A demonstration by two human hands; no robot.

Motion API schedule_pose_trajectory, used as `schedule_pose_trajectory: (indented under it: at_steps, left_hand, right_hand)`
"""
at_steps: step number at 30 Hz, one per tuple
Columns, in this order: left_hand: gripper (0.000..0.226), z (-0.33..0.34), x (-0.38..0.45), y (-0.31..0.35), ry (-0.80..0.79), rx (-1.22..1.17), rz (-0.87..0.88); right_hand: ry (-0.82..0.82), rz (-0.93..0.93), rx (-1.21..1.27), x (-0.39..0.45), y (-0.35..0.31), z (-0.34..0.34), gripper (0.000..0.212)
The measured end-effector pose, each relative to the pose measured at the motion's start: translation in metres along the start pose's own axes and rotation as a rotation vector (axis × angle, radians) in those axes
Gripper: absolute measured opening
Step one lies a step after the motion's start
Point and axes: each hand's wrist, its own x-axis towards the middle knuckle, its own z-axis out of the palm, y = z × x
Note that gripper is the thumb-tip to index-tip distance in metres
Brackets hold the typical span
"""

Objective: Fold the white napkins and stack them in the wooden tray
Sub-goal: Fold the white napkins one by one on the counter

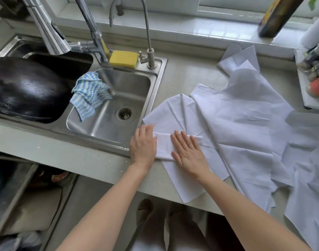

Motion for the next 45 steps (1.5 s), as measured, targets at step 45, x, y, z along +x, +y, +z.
schedule_pose_trajectory:
  at_steps: [45]
  left_hand:
    - [0.024, -0.206, -0.223, -0.352, 0.267, -0.712, -0.769]
  right_hand:
    - [-0.196, -0.342, 0.513, 0.034, -0.403, -0.095, 0.007]
